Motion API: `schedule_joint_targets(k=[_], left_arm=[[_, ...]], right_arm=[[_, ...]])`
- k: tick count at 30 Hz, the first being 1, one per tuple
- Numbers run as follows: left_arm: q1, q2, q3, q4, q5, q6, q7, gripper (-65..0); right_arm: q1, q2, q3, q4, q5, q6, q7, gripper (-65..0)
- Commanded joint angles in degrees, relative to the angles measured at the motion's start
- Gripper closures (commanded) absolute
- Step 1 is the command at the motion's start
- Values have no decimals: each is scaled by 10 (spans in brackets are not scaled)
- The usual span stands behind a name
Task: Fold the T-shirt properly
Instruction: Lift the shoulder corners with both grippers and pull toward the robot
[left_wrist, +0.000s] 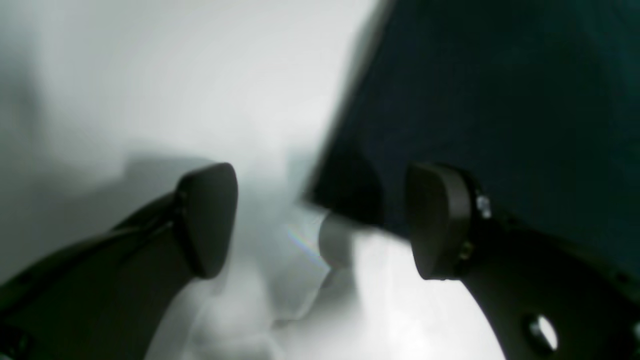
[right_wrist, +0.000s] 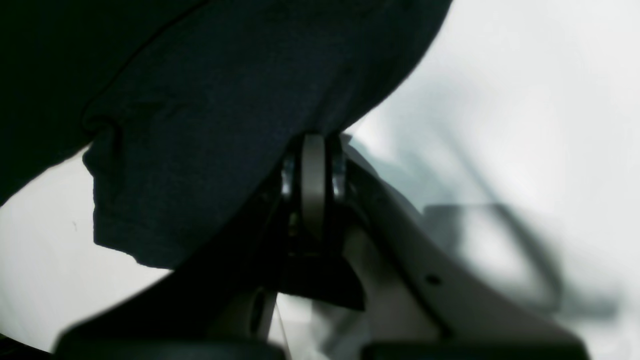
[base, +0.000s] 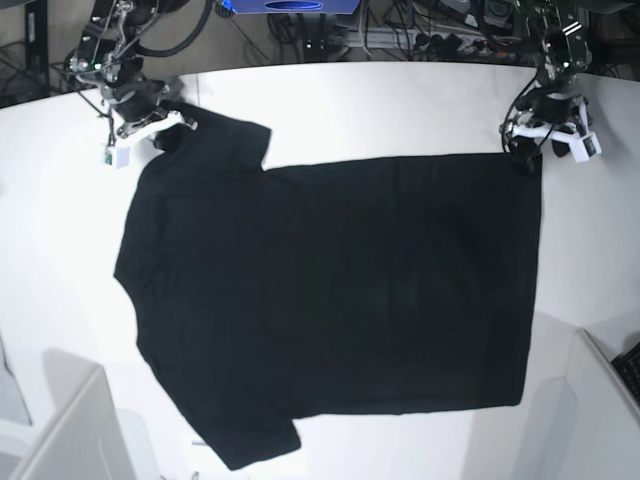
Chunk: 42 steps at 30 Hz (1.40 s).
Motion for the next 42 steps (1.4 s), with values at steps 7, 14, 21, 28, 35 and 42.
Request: schedule_joint_targets(k=[7,14,21,28,35,42], left_arm=[[-17,-4,28,-30,-6,-4,7,-443],[-20,-6,28,-31,-5,-4,7,-44],[-15,-7,28,-24,-1,-4,43,0],[15,-7,23,37,0,-4,81,0],[57,-12,23,71,0,-4,83,0],[94,-24,22,77,0,-3,82,0]], right_arm=[[-11,-4,-2,-12,-38,-11,-65,0],[-11,-3,-2,-12,-38,-11,-63,0],[-11,-4,36,-12,-38,-11,-63,0],[-27,-4,55,-11,-38,-10,-63,0],[-67,-5,54,45,-38,-10,-63,0],[-105,-6,52,70,-38,-10,-65,0]])
